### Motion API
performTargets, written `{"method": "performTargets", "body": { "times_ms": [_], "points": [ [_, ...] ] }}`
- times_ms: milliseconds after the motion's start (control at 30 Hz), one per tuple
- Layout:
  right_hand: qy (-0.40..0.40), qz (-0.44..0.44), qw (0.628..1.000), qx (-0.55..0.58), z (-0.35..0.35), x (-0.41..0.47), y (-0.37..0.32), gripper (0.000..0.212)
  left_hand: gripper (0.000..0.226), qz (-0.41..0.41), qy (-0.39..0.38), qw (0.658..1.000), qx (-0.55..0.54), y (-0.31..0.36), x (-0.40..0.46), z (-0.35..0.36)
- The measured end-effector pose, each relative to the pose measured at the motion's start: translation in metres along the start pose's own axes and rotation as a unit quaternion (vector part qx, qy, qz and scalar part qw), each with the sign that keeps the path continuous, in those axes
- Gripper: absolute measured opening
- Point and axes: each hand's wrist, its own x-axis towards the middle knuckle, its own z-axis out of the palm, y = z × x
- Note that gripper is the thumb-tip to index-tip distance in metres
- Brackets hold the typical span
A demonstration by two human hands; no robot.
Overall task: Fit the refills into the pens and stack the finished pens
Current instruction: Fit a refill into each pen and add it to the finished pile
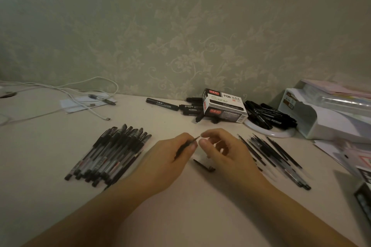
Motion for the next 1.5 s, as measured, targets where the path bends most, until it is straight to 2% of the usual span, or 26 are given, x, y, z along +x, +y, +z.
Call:
{"method": "performTargets", "body": {
  "times_ms": [100, 467, 533, 633, 700, 800, 933, 1233, 1333, 1500],
  "points": [
    [0.014, -0.039, 0.990, -0.133, -0.008, 0.003, 0.008, 0.014, 0.022, -0.016, 0.009, 1.000, 0.013, -0.003, 0.000, 0.001],
    [-0.040, -0.041, 0.976, -0.208, -0.006, 0.003, 0.017, 0.009, 0.016, -0.012, -0.003, 0.999, 0.030, 0.001, -0.001, -0.001],
    [-0.016, -0.027, 0.983, -0.180, -0.007, 0.003, 0.015, 0.008, 0.015, -0.015, -0.012, 0.999, 0.037, 0.002, -0.002, -0.001],
    [0.031, 0.024, 0.999, -0.016, -0.009, 0.003, 0.009, 0.009, 0.014, -0.015, -0.020, 0.999, 0.041, 0.002, -0.002, -0.001],
    [0.024, 0.040, 0.995, 0.087, -0.009, 0.003, 0.004, 0.011, 0.014, -0.015, -0.023, 0.999, 0.044, 0.001, -0.002, -0.001],
    [-0.005, 0.038, 0.989, 0.140, -0.006, 0.002, -0.001, 0.012, 0.014, -0.010, -0.020, 0.999, 0.044, 0.000, -0.002, 0.000],
    [-0.041, 0.033, 0.986, 0.160, -0.004, 0.001, 0.000, 0.013, 0.014, 0.001, -0.021, 0.999, 0.032, -0.001, -0.001, 0.002],
    [-0.055, 0.034, 0.981, 0.182, -0.004, 0.001, 0.001, 0.013, 0.013, 0.019, -0.033, 0.999, 0.006, -0.002, 0.000, 0.004],
    [-0.067, 0.046, 0.981, 0.177, -0.004, 0.001, 0.003, 0.012, 0.013, -0.001, -0.027, 1.000, -0.008, -0.002, 0.001, 0.006],
    [-0.077, 0.042, 0.987, 0.135, -0.001, 0.002, 0.009, 0.003, 0.015, 0.013, -0.033, 0.999, 0.024, -0.003, 0.001, 0.007]
  ]
}}
